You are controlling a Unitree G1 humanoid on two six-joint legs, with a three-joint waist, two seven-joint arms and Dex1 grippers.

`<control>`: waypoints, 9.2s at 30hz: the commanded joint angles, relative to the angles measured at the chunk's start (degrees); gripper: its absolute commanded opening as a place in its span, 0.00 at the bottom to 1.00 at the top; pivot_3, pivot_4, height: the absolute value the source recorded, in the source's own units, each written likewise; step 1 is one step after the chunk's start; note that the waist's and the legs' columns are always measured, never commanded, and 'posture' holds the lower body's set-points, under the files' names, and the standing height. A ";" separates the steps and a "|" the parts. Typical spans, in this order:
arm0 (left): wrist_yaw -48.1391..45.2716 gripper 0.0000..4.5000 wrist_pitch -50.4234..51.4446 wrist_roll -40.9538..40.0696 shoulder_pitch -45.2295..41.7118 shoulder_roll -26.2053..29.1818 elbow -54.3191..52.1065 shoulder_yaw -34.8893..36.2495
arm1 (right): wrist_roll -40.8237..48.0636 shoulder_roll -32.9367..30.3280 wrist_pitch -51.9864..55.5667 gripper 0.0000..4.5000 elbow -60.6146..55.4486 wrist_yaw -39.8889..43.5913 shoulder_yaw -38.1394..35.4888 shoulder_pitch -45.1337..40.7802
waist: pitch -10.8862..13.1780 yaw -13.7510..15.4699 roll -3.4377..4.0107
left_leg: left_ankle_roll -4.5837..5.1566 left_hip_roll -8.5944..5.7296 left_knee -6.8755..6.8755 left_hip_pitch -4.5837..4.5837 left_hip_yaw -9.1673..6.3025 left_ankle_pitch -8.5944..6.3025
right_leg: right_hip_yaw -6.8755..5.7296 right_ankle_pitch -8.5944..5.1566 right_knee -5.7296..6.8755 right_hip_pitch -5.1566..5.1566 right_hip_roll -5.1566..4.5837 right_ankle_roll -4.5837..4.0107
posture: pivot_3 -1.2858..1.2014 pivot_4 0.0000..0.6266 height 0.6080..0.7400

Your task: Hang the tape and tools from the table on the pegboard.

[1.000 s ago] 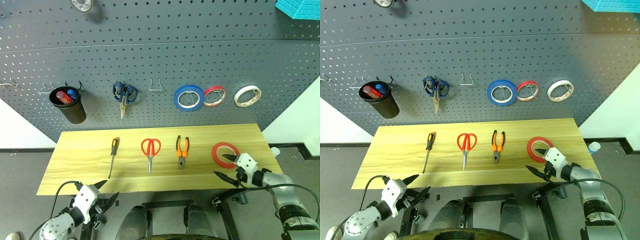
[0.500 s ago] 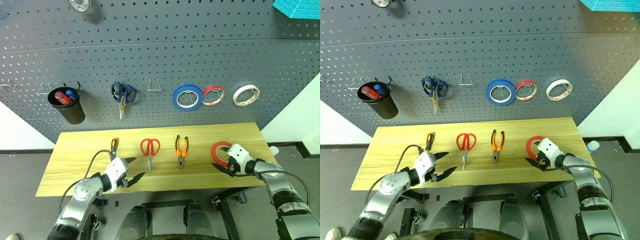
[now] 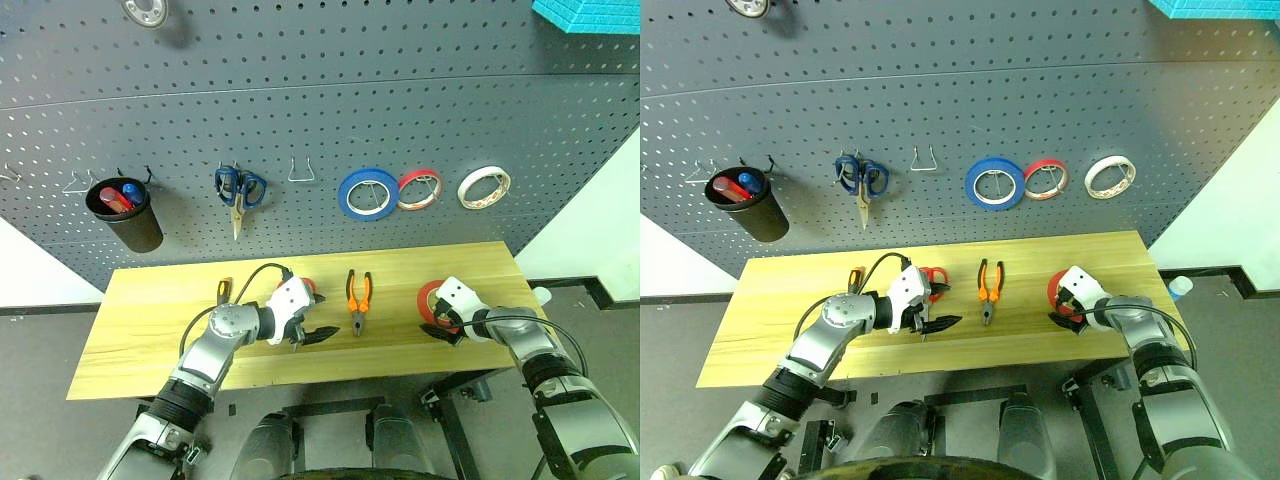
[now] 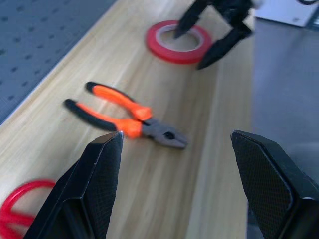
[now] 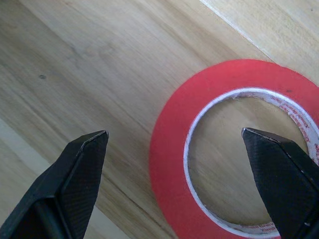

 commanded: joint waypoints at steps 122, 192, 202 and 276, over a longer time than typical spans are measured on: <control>-10.27 0.81 -12.55 -9.30 8.18 17.38 6.44 17.56 | 2.52 34.61 50.34 0.98 -14.56 -37.49 0.09 -11.23 | 0.54 -4.66 0.04 | -0.06 0.47 -0.03 -0.10 -0.01 0.05 | 0.43 0.27 0.84 -0.88 0.65 -0.28 | 0.49 0.22 1.00; -1.54 0.81 -20.60 -34.43 13.13 5.33 -6.47 44.11 | 21.13 30.18 9.75 0.47 -56.73 -8.47 2.65 -13.28 | 0.60 -2.87 -0.16 | -0.77 0.48 -0.46 -0.84 -0.04 0.48 | 0.43 0.35 0.77 -1.77 0.65 -0.44 | 0.50 0.15 1.00; -3.28 0.81 -22.60 -27.78 8.28 6.16 2.36 39.61 | 21.63 38.62 -4.40 0.47 -24.80 -13.43 -4.94 -32.28 | 0.52 -3.19 -0.30 | -0.92 0.49 -0.69 -0.77 -0.01 0.57 | 0.45 0.40 0.76 -1.83 0.68 -0.49 | 0.51 0.12 1.00; 0.68 0.81 -10.90 -33.80 34.00 6.34 -25.64 40.42 | 4.00 42.02 -45.37 0.47 18.81 -33.02 -8.33 -45.54 | 4.04 -1.53 -0.49 | -1.03 1.35 -0.94 -0.40 -0.04 0.65 | 0.47 0.19 1.12 -1.89 1.59 -1.53 | 0.58 0.32 1.00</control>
